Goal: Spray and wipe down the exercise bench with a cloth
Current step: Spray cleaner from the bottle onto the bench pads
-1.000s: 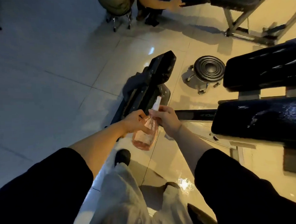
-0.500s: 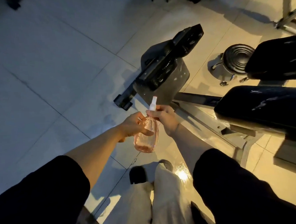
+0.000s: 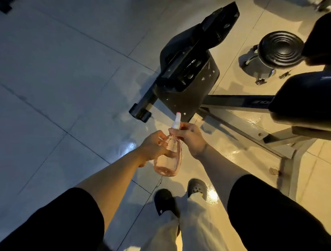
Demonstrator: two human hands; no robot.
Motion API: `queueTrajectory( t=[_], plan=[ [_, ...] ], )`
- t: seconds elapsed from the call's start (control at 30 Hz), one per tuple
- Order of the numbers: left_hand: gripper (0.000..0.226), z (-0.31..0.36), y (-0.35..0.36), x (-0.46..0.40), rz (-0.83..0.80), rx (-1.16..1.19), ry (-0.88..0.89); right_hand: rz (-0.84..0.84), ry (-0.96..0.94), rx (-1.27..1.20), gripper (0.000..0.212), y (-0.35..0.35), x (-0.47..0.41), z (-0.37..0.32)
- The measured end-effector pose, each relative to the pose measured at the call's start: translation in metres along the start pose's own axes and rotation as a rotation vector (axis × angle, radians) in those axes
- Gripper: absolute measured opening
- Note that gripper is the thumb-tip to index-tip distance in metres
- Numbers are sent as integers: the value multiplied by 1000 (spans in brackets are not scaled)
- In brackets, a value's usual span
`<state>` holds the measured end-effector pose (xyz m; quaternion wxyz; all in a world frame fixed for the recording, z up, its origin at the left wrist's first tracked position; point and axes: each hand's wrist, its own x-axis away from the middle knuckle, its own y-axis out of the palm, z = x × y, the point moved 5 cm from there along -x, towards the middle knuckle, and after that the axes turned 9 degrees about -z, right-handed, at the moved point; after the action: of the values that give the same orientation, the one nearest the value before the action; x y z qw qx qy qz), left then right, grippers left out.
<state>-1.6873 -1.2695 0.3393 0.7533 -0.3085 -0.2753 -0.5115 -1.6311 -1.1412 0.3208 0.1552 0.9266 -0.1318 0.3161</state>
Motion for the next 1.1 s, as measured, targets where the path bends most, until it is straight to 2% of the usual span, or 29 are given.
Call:
queueTrajectory(
  t=[0.1, 0.23, 0.37, 0.43, 0.6, 0.73, 0.87, 0.97, 1.1],
  plan=[
    [49, -10, 8, -28, -24, -34, 22, 40, -18, 9, 29, -17, -19, 16],
    [52, -12, 18, -59, -31, 15, 31, 66, 7, -21, 52, -40, -36, 36],
    [78, -5, 29, -86, -81, -22, 67, 104, -47, -12, 40, -68, -47, 41],
    [74, 0, 32, -97, -47, -24, 79, 117, -59, -27, 40, -78, -53, 42],
    [38, 18, 38, -120, -29, 4, 101, 136, -104, -38, 26, -103, -64, 31],
    [42, 36, 35, -136, 4, 8, 127, 120, -158, -44, 34, -121, -74, 14],
    [54, 59, 28, -154, 50, 1, 143, 113, -228, -96, 27, -136, -82, -7],
    [48, 79, 24, -167, 59, -14, 153, 123, -266, -146, 19, -147, -85, -21],
    [52, 96, 22, -181, 76, -24, 169, 126, -298, -158, 17, -162, -92, -34]
  ],
)
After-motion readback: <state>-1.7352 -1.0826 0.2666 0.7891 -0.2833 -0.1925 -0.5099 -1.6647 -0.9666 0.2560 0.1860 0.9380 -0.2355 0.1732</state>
